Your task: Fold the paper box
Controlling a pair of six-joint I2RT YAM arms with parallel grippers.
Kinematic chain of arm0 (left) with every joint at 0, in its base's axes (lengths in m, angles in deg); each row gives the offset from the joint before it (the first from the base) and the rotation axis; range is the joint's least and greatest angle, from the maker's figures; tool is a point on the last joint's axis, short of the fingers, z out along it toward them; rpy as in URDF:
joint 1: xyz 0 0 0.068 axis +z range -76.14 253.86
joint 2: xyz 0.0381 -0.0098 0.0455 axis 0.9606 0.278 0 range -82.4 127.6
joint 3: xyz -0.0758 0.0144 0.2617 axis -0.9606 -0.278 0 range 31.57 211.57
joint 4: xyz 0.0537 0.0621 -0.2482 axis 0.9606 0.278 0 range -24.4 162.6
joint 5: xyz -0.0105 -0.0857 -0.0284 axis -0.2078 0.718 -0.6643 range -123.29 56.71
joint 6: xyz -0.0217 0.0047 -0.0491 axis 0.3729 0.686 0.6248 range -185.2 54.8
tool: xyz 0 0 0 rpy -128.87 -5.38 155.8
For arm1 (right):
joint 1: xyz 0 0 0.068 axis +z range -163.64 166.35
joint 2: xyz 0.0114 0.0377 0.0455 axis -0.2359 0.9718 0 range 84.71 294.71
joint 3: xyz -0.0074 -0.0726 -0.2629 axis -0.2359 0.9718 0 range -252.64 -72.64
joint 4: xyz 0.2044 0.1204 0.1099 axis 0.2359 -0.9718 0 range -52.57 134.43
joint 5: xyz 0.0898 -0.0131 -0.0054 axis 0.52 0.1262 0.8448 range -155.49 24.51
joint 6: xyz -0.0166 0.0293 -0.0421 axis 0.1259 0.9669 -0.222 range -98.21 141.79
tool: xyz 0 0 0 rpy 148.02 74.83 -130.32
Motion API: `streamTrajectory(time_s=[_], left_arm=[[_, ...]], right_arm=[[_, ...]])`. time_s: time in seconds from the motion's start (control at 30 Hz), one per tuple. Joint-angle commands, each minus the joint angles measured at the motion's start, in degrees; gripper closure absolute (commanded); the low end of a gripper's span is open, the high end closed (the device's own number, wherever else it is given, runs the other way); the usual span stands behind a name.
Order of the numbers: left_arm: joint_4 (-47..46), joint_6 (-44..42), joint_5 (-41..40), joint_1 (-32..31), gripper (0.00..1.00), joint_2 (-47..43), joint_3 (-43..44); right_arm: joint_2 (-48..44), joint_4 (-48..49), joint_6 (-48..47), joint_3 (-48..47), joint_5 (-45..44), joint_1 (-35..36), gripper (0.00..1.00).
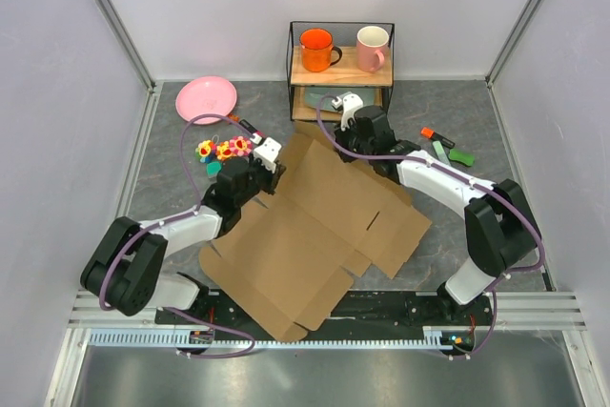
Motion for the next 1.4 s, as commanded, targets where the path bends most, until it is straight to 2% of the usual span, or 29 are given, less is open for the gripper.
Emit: streamTrajectory(time_s=[0.0, 0.03, 0.07, 0.13, 0.33, 0.67, 0.9, 1.0, 1.07, 1.1, 1.17, 1.27, 1.37], left_arm=[[2.83, 3.62, -1.11, -0.47, 0.54, -5.58, 4.07], [6.15, 3.71, -1.29, -0.47, 0.37, -6.46, 4.86], [8.01, 3.19, -2.07, -0.47, 0.26, -8.04, 5.83], [15.19, 3.36, -3.48, -0.47, 0.22, -9.19, 9.69], [20.07, 7.82, -7.26, -0.47, 0.19, -11.48, 13.22], [18.66, 11.62, -7.18, -0.47, 0.19, -10.78, 11.9], [16.64, 11.45, -8.94, -0.29, 0.13, -8.5, 12.95], [15.76, 12.06, -9.81, -0.38, 0.12, -8.14, 12.25], [13.92, 13.46, -11.56, -0.29, 0.1, -8.67, 10.5], [13.39, 15.9, -12.7, -0.29, 0.04, -8.76, 9.88], [12.34, 18.55, -15.0, 0.32, 0.0, -8.85, 8.3], [11.89, 20.23, -14.48, 0.94, 0.0, -9.11, 7.59], [10.49, 19.62, -12.37, 1.11, 0.0, -9.11, 7.85]], right_arm=[[-0.46, 2.15, -1.43, 0.91, -0.94, -0.37, 0.91], [-0.72, 2.15, -2.92, 1.09, -1.72, -0.11, 0.95], [-0.81, 2.06, -3.8, 1.53, -2.34, -0.11, 0.98], [-0.99, 2.06, -6.51, 1.88, -3.74, -0.02, 1.0], [-2.48, 0.84, -13.2, 1.62, -4.98, 1.73, 1.0], [-8.27, -10.22, -30.33, -2.86, -2.88, 5.43, 1.0], [-10.57, -18.15, -35.8, -6.03, -5.32, 10.34, 1.0], [-11.09, -17.1, -36.33, -4.19, -9.8, 11.67, 1.0], [-11.36, -13.87, -36.07, -1.12, -15.86, 12.2, 1.0], [-11.36, -12.71, -35.81, 0.03, -17.88, 12.81, 1.0], [-12.14, -6.42, -34.93, 5.29, -25.18, 13.51, 1.0], [-14.25, -2.26, -32.3, 10.48, -24.34, 13.52, 1.0], [-14.18, -5.3, -27.4, 9.8, -18.02, 12.12, 1.0]])
